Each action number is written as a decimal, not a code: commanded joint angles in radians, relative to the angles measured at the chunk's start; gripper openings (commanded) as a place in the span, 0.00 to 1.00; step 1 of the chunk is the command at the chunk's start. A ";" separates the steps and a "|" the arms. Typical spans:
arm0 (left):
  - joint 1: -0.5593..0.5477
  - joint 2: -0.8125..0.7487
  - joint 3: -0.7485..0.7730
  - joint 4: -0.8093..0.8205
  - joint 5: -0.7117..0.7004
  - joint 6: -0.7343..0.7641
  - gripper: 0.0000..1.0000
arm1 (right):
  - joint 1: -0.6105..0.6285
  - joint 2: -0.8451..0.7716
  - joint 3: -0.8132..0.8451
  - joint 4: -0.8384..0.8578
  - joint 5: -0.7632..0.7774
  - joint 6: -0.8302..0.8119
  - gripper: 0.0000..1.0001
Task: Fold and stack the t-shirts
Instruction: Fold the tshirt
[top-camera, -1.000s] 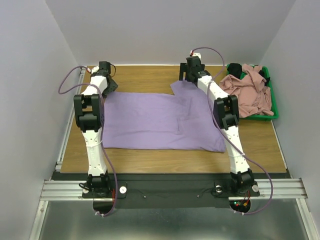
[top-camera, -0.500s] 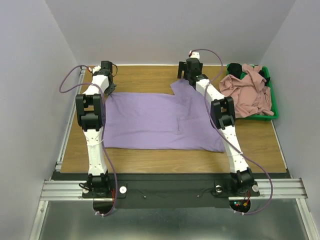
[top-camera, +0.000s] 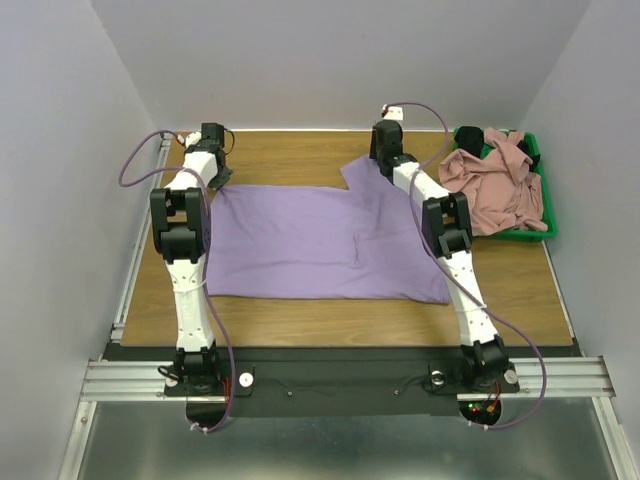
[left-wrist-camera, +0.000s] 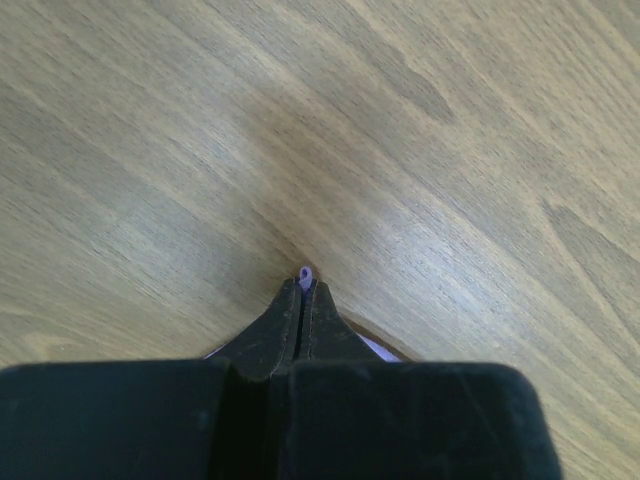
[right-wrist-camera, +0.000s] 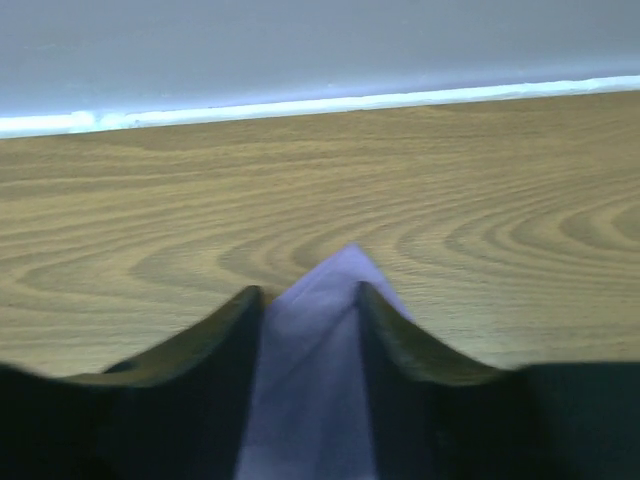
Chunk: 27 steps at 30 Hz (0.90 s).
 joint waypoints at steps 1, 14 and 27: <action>-0.002 -0.055 -0.042 -0.012 0.021 0.023 0.00 | -0.005 -0.028 -0.051 -0.038 -0.035 0.000 0.40; -0.032 -0.190 -0.169 0.080 0.071 0.050 0.00 | -0.001 -0.229 -0.174 -0.029 -0.056 -0.003 0.00; -0.034 -0.372 -0.414 0.189 0.094 0.063 0.00 | 0.025 -0.707 -0.819 0.158 -0.069 0.011 0.00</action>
